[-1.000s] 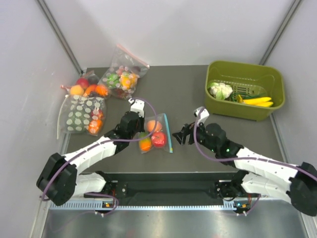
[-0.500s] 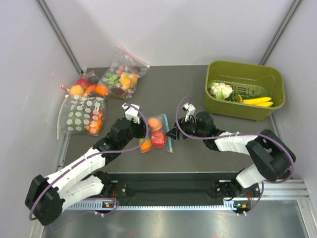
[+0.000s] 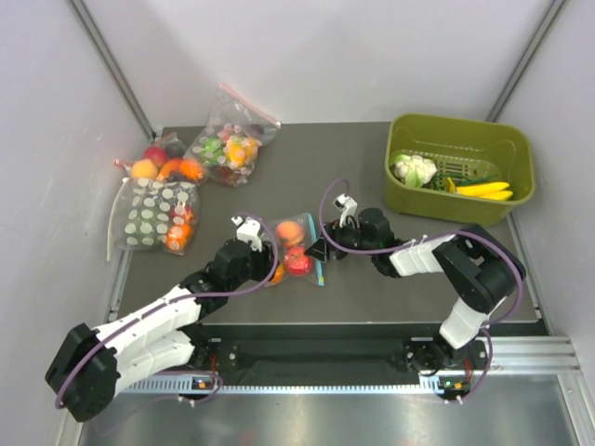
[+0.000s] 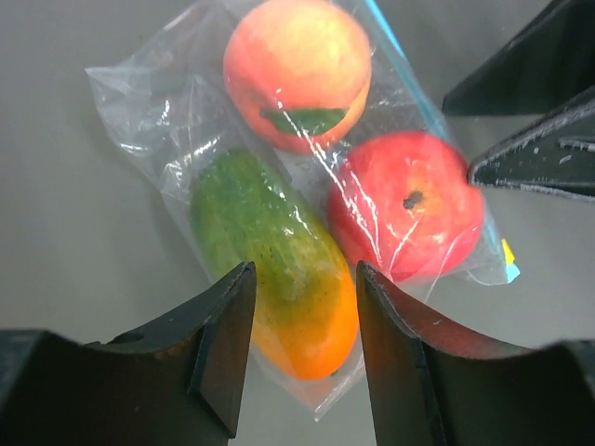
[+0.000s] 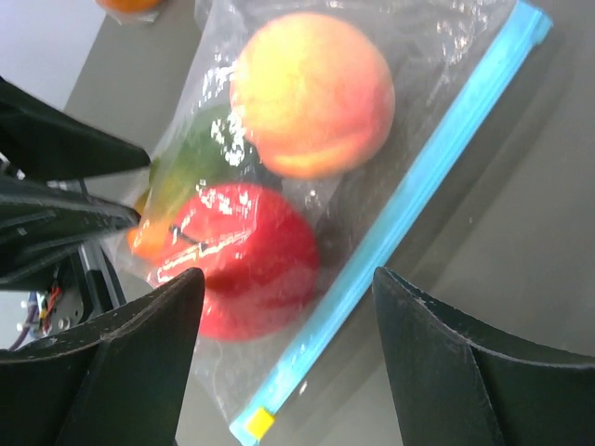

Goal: Open the zip-top bag and remove the fake food

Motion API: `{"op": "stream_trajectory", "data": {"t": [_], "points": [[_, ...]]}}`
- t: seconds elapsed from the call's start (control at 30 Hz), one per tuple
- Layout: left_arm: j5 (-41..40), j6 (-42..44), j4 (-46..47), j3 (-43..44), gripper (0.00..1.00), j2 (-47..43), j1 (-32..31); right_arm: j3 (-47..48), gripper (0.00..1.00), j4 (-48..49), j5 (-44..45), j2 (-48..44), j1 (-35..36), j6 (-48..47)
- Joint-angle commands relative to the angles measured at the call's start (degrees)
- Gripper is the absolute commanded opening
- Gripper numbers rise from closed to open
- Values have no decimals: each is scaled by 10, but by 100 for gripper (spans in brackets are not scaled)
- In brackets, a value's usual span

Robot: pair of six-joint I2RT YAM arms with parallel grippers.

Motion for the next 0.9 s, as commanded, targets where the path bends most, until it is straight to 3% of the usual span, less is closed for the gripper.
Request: {"op": "stream_trajectory", "data": {"t": [0.0,0.87], "points": [[-2,-14,31,-4,52,13,-3,30,73,53,-8,23,-7,1],[-17,-14,23,-24,51,17,-3,37,76,15,34,48,-8,-28]]}}
